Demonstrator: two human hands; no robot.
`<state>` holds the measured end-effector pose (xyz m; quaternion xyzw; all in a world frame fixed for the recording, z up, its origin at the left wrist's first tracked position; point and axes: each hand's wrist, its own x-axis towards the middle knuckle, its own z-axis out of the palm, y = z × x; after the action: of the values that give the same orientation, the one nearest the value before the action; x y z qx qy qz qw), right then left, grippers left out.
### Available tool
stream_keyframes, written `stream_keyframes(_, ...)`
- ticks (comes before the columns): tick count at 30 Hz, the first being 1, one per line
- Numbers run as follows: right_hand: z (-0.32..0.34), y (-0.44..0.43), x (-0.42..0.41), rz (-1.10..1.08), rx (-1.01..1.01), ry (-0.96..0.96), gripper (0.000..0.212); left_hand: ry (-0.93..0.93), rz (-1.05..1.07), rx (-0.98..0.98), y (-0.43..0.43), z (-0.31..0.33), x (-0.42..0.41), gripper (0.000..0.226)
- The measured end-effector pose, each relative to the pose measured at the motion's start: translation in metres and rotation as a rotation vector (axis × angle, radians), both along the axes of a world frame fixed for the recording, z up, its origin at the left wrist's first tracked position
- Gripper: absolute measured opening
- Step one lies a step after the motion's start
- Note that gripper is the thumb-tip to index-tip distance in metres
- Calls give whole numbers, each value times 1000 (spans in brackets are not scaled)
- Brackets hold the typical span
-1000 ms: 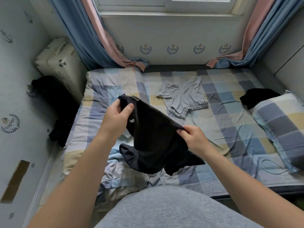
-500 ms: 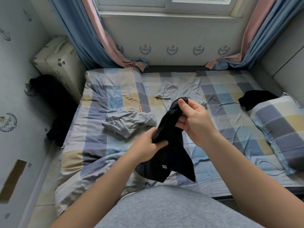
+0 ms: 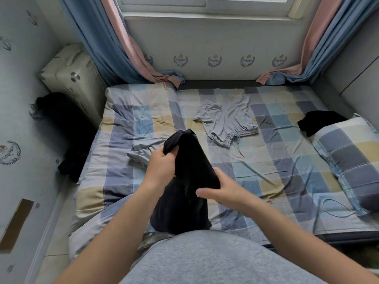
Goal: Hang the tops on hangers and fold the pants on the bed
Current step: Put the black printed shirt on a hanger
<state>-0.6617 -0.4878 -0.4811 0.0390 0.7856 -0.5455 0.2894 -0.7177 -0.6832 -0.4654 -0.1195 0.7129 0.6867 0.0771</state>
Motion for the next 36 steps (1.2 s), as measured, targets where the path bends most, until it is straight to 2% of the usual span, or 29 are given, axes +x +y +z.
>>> stream_keyframes(2, -24, -2, 2, -38, 179, 88, 27, -37, 14, 19, 0, 4, 0, 37)
stream_keyframes(4, -33, 2, -3, -124, 244, 160, 4, -55, 16, -6, -5, 5, -2, 32)
stream_keyframes(6, -30, 13, -13, -184, 287, 221, 19, -81, 15, -75, -14, 6, -4, 29)
stream_keyframes(8, -16, 25, -25, -250, 268, 278, 22, -104, -23, -173, -24, 4, -8, 27)
stream_keyframes(12, 21, 36, -41, -294, 18, 275, 17, -207, 43, -106, -32, -2, -14, 26)
stream_keyframes(14, 32, 29, -44, -236, -31, 257, 16, -173, 77, -199, -31, -9, -14, 33)
stream_keyframes(16, 41, 20, -46, -215, -58, 260, 23, -61, 14, -302, -29, -12, -8, 45)
stream_keyframes(19, 56, 9, -47, -212, -131, 260, 31, 142, -292, -372, -25, -8, 0, 92)
stream_keyframes(21, 68, 2, -47, -167, -150, 276, 22, 243, -514, -372, -15, -4, 3, 97)
stream_keyframes(22, 73, -1, -47, -147, -155, 296, 19, 256, -599, -306, -7, -3, 4, 90)
stream_keyframes(24, 80, -5, -49, -132, -145, 359, 19, 243, -644, -169, 9, -2, 7, 59)
stream_keyframes(26, 80, -4, -52, -144, -166, 400, 13, 279, -548, -179, 19, -3, 8, 29)
stream_keyframes(27, 79, -1, -52, -150, -214, 395, 5, 292, -501, -163, 20, -4, 8, 22)
stream_keyframes(28, 76, 4, -52, -158, -267, 386, 5, 276, -457, -110, 18, -4, 9, 17)
stream_keyframes(30, 68, 19, -53, -146, -325, 358, 23, 198, -391, 18, 13, -3, 10, 13)
stream_keyframes(33, 52, 40, -50, -22, -290, 210, 54, 117, -385, 135, 3, 6, 11, 15)
stream_keyframes(36, 35, 41, -47, 107, -220, 82, 71, 101, -459, 217, -4, 23, 9, 19)
